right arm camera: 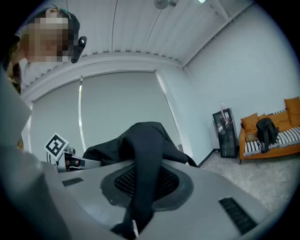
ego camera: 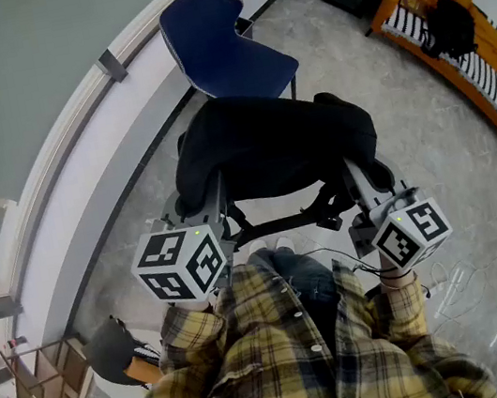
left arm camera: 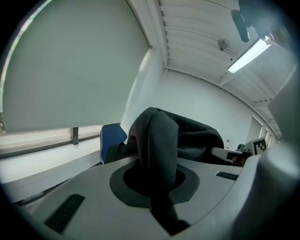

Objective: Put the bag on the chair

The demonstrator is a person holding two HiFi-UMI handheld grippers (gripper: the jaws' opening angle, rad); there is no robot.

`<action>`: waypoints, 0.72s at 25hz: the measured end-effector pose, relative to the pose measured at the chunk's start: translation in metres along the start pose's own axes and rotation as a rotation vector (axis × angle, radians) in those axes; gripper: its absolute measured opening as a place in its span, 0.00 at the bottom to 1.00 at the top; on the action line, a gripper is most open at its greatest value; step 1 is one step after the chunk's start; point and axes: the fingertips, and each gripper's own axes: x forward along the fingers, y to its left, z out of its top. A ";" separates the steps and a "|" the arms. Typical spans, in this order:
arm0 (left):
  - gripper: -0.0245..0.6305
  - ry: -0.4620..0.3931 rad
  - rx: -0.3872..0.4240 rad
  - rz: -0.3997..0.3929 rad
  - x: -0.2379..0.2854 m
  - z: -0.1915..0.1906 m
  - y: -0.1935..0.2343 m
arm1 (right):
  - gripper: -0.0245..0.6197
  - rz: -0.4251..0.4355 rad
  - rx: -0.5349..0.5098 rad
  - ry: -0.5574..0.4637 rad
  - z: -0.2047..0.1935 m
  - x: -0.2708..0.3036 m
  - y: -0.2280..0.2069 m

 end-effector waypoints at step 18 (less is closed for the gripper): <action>0.09 -0.009 -0.005 0.034 0.010 -0.003 -0.015 | 0.13 0.021 0.037 -0.001 -0.002 -0.009 -0.017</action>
